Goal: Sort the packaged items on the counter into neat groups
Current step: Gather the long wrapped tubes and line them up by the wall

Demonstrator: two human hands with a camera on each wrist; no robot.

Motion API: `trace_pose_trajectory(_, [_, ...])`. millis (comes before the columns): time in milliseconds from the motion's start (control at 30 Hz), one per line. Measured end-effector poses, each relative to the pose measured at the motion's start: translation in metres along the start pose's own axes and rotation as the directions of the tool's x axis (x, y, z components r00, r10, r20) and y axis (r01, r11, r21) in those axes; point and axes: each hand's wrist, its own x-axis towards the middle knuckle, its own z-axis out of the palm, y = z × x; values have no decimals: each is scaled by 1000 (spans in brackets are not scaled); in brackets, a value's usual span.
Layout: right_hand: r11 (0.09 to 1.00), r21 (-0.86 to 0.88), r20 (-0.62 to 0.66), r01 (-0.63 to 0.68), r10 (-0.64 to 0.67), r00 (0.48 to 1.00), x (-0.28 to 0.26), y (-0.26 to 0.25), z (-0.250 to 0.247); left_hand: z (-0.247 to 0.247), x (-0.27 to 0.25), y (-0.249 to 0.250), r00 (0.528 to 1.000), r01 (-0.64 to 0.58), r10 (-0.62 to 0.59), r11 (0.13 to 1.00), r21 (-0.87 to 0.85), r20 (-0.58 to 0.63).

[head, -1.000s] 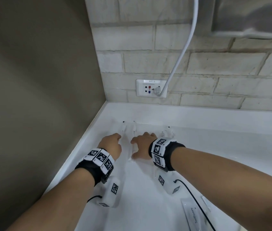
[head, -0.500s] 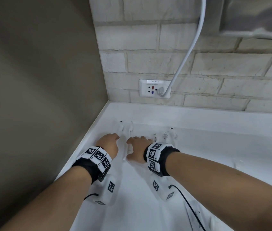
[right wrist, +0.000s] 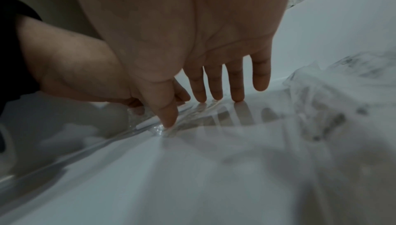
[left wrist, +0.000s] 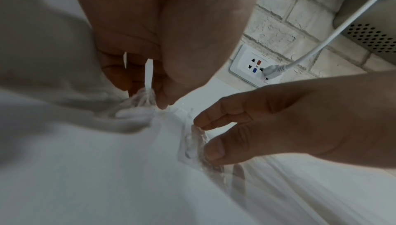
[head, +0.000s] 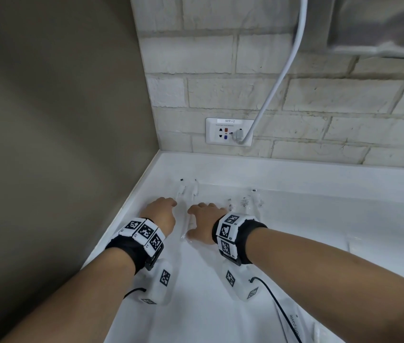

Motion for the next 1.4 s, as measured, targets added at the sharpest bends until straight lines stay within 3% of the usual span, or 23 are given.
trace_pose_trajectory(500, [997,74,-16,19,-18,1000,-6,4,-4,-1,-3,2,1000,-5,2,994,-110,-29])
trace_pose_trajectory(633, [999,39,-38,-16,18,999,-23,17,-18,-11,-9,3,992,15,-31,991,-133,-125])
trace_pose_trajectory(767, [993,59,-27,-101,103,994,-51,45,-35,-20,-30,33,979,-100,44,954,-282,-199])
trace_pose_trajectory(867, [987,49,36,-156,154,987,-71,64,-32,-17,-52,71,984,-163,122,916,-366,-132])
trace_pose_trajectory(1000, [963,156,96,-218,205,974,-84,79,-13,5,-73,109,978,-192,210,920,-342,15])
trace_pose_trajectory(1100, [963,143,58,-229,222,973,-89,80,-12,19,-79,119,980,-160,185,952,-259,73])
trace_pose_trajectory(1233, [957,32,93,-287,283,955,-88,83,-15,17,-81,121,987,-138,151,975,-173,61])
trace_pose_trajectory(1400, [921,98,38,-376,374,927,-92,89,-15,12,-80,116,994,-58,73,983,-176,78])
